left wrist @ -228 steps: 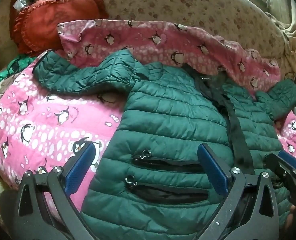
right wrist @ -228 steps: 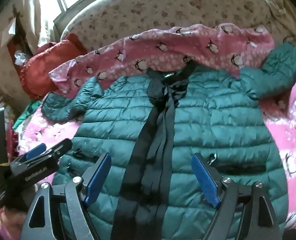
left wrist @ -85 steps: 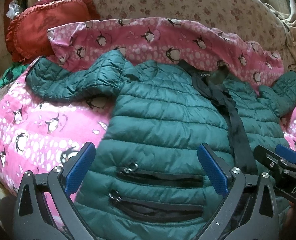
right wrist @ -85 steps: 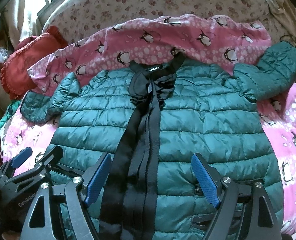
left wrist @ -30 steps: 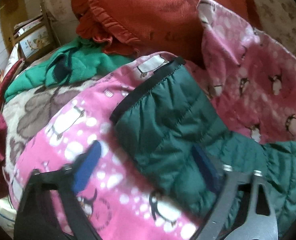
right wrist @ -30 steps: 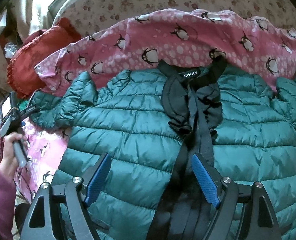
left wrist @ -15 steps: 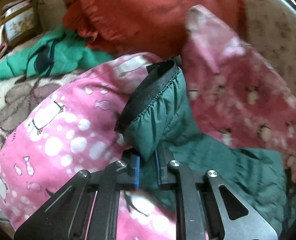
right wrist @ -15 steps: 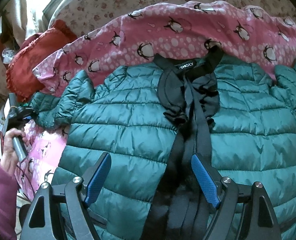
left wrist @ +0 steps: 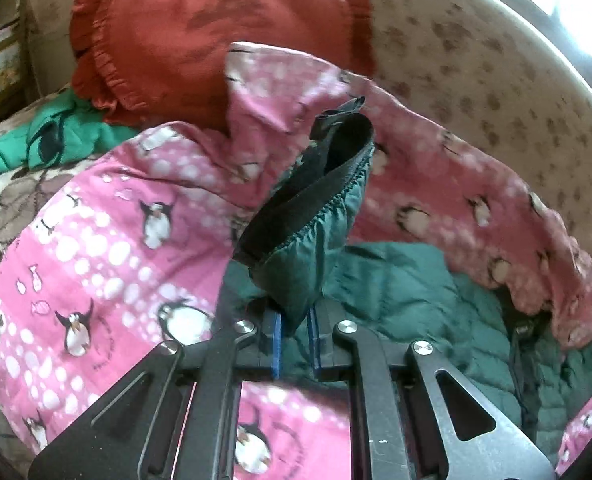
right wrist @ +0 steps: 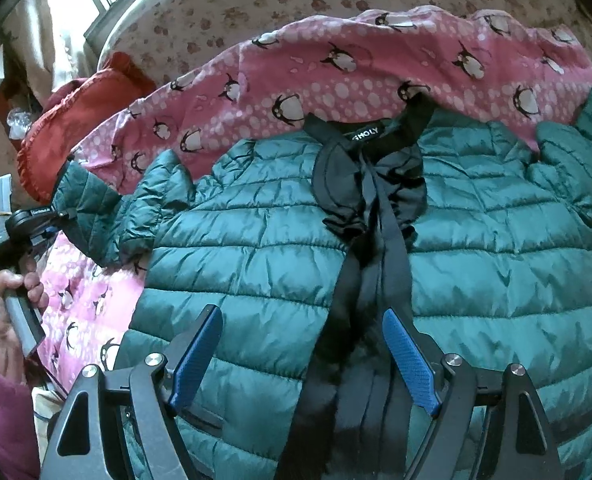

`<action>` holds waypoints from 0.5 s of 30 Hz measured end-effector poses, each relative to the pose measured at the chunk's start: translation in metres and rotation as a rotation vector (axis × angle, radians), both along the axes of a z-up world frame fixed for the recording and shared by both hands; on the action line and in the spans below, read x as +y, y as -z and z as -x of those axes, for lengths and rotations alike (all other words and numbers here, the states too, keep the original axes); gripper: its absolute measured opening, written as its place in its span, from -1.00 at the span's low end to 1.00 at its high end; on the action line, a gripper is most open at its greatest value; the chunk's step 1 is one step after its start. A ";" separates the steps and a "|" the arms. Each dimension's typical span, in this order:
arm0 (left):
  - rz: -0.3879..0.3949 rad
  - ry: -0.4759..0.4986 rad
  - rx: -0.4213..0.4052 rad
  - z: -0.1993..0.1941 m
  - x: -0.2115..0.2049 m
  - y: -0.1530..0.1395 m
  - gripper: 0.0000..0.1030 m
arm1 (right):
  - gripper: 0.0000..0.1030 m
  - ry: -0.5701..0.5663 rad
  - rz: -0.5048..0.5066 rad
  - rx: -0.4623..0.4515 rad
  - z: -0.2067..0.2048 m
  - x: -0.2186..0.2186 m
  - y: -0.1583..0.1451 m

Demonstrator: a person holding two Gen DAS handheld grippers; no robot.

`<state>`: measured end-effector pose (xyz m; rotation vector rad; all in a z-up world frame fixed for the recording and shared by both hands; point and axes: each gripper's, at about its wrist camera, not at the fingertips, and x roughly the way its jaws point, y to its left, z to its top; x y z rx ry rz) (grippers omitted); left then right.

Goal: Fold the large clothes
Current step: 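Lift the sleeve and fold it across the jacket body, then release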

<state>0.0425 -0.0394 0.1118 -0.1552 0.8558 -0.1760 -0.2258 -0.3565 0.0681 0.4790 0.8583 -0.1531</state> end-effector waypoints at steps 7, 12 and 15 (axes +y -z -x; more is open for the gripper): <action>-0.006 0.099 -0.018 0.035 -0.047 -0.017 -0.82 | 0.58 0.024 0.013 -0.002 0.011 -0.008 -0.004; 0.024 0.203 -0.036 0.059 -0.088 -0.032 -0.82 | 0.58 0.044 0.011 -0.003 0.017 -0.015 -0.004; 0.037 0.270 -0.035 0.073 -0.120 -0.038 -0.82 | 0.58 0.055 0.000 -0.003 0.020 -0.020 -0.003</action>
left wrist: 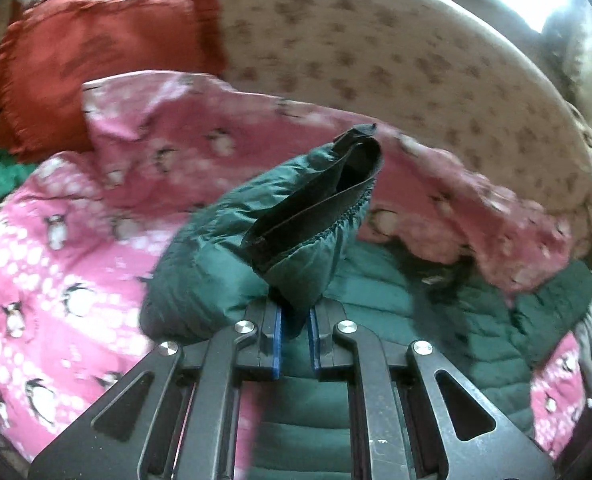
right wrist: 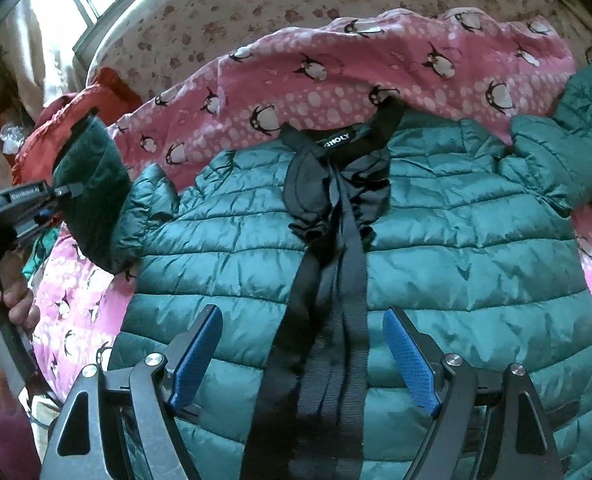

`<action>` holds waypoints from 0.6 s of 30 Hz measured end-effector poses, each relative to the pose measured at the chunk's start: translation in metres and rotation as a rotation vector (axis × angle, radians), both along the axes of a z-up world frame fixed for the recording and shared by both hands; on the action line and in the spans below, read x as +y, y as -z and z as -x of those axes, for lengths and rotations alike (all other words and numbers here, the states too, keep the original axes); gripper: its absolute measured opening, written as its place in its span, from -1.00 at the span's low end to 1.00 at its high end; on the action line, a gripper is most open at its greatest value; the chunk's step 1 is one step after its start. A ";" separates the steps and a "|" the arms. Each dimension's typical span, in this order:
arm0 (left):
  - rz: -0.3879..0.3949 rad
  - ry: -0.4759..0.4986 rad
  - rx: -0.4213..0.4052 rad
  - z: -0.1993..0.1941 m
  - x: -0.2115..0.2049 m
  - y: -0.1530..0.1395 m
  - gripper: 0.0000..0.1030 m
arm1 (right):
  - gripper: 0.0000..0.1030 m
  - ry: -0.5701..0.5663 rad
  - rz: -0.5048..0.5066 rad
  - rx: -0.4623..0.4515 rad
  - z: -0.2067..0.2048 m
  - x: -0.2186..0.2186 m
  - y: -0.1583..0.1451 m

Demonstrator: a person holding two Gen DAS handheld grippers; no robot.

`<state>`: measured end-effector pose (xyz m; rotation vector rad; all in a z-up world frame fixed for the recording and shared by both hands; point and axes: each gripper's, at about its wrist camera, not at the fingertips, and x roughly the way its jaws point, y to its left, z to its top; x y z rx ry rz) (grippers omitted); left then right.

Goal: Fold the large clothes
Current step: 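Lift the sleeve and fold it across the jacket body, then release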

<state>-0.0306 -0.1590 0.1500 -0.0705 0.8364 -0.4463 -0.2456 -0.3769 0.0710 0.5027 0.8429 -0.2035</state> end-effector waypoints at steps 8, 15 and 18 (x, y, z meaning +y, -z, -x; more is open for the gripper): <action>-0.008 0.118 0.027 0.024 -0.072 0.010 -0.82 | 0.58 0.042 0.002 -0.009 0.012 -0.019 -0.002; -0.047 0.199 0.089 0.042 -0.122 0.046 -0.82 | 0.58 0.103 0.012 0.000 0.023 -0.041 0.001; -0.068 0.219 0.124 0.049 -0.138 0.064 -0.82 | 0.58 0.126 -0.001 -0.002 0.028 -0.050 0.003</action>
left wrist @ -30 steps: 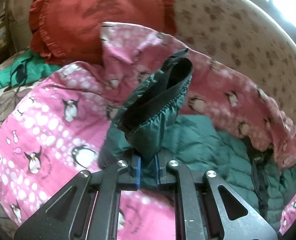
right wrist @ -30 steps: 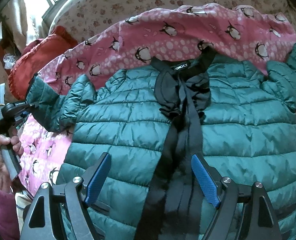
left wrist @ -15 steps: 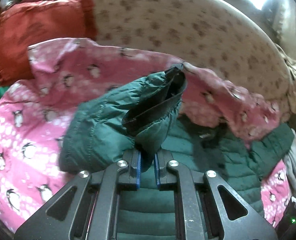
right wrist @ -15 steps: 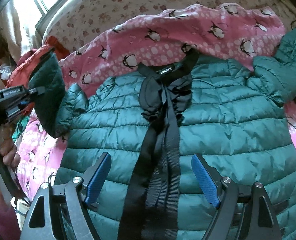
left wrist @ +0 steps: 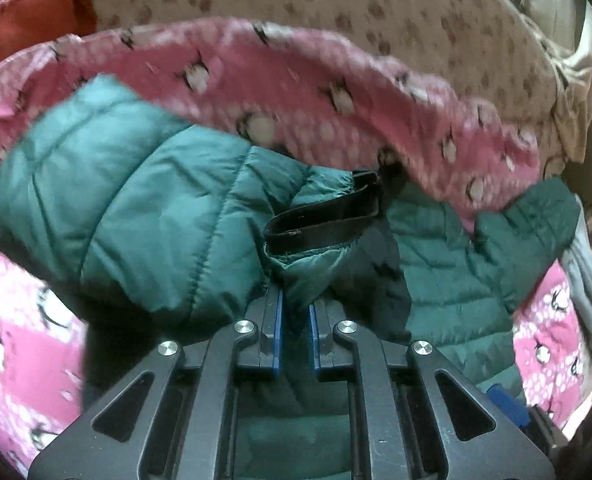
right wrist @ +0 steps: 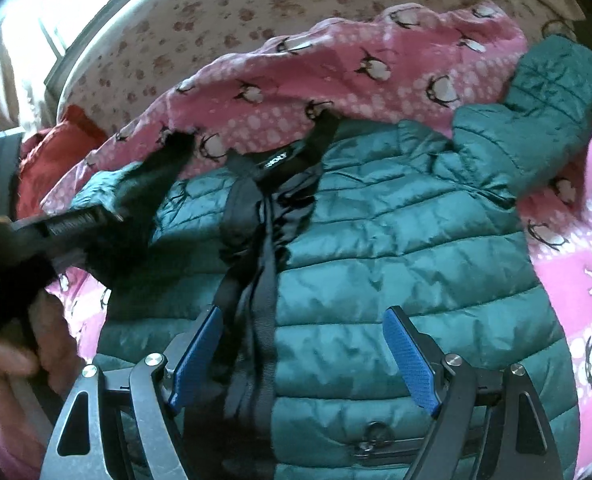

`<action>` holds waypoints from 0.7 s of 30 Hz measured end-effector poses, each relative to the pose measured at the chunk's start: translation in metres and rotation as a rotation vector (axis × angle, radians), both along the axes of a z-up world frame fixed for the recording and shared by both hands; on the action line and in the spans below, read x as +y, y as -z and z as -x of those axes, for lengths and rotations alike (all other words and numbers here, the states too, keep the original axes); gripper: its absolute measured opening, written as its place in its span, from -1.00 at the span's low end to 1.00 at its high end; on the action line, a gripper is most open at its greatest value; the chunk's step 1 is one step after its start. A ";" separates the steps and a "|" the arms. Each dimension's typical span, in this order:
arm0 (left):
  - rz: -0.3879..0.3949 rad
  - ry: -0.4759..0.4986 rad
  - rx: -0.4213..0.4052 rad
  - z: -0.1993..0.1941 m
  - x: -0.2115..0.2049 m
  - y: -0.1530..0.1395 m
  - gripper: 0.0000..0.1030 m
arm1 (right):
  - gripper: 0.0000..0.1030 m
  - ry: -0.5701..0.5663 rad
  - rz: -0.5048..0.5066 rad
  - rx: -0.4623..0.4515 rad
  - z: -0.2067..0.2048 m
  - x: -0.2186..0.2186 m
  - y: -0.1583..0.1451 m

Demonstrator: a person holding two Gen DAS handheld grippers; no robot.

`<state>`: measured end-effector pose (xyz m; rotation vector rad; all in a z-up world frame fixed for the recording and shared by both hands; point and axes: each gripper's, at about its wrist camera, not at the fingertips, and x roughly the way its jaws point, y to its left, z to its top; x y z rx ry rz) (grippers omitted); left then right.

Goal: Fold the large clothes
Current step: 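Lift the sleeve and fold it across the jacket body, then release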

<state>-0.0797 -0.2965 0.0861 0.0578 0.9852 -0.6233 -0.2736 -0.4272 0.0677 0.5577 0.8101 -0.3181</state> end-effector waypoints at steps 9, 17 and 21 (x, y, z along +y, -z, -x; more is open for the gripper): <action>-0.088 0.096 0.009 0.029 -0.037 0.038 -0.73 | 0.58 0.070 -0.054 -0.028 0.012 -0.019 0.004; -0.018 0.206 -0.027 0.053 -0.007 0.009 0.04 | 0.58 0.095 -0.138 -0.049 0.013 -0.034 0.005; -0.016 0.164 -0.107 0.058 0.035 -0.011 0.04 | 0.58 0.063 -0.182 -0.070 -0.002 -0.034 0.004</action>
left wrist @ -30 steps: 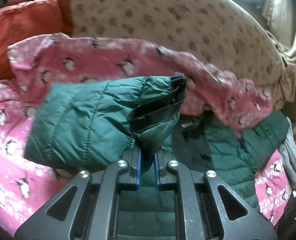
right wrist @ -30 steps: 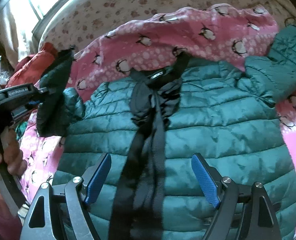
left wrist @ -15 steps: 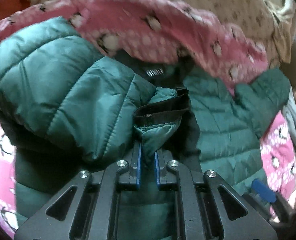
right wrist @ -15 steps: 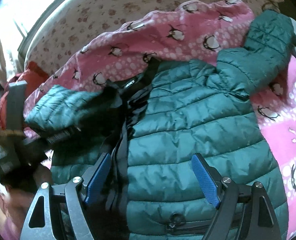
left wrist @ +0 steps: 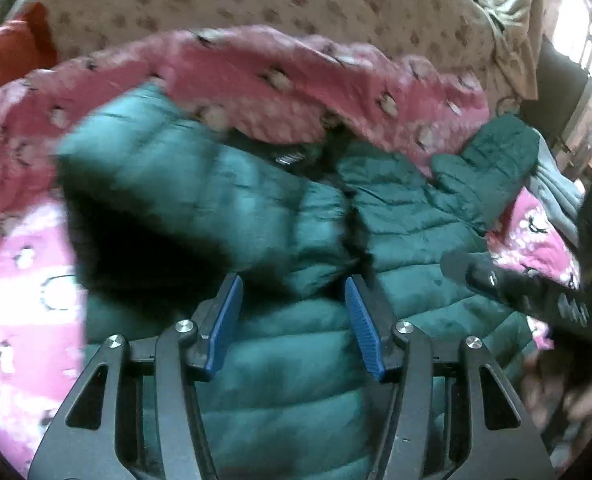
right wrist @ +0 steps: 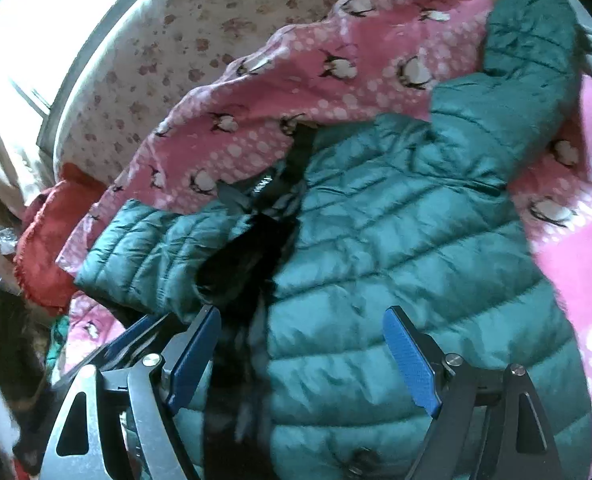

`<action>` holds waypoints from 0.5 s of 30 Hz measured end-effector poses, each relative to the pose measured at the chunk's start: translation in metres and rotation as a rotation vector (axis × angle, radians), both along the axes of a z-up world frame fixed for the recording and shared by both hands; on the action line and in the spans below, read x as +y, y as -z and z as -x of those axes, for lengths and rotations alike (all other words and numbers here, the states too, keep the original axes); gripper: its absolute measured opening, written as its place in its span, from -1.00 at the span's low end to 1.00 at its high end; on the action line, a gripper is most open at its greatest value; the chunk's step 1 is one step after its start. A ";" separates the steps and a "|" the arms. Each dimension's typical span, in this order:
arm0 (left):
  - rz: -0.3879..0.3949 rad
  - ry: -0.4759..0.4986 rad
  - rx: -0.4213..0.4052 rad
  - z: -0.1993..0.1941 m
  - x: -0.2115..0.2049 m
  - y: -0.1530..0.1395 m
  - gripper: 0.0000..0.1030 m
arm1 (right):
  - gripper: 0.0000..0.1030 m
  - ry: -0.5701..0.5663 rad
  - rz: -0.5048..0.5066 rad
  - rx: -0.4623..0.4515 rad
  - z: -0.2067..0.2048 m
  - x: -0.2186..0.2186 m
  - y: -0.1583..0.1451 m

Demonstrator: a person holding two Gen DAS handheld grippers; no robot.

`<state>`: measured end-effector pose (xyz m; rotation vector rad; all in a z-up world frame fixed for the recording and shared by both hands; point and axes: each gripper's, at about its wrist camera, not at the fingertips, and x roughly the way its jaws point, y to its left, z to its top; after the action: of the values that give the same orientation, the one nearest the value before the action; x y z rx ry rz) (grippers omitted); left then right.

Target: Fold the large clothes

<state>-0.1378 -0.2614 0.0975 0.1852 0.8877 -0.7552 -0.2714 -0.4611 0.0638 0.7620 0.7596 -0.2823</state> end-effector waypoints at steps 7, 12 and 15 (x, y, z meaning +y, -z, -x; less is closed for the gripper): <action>-0.101 -0.222 -0.068 -0.037 0.074 0.009 0.04 | 0.58 -0.080 -0.102 0.003 -0.051 0.015 0.008; -0.127 -0.340 0.005 -0.067 0.103 0.034 0.04 | 0.58 -0.117 -0.163 0.042 -0.092 0.027 0.022; -0.119 -0.358 0.048 -0.071 0.110 0.046 0.04 | 0.24 -0.148 -0.110 0.063 -0.111 0.032 0.027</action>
<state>-0.0666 -0.1514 0.0517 0.1085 0.9790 -0.3751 -0.1600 -0.4288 0.0366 0.7986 0.8916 -0.1322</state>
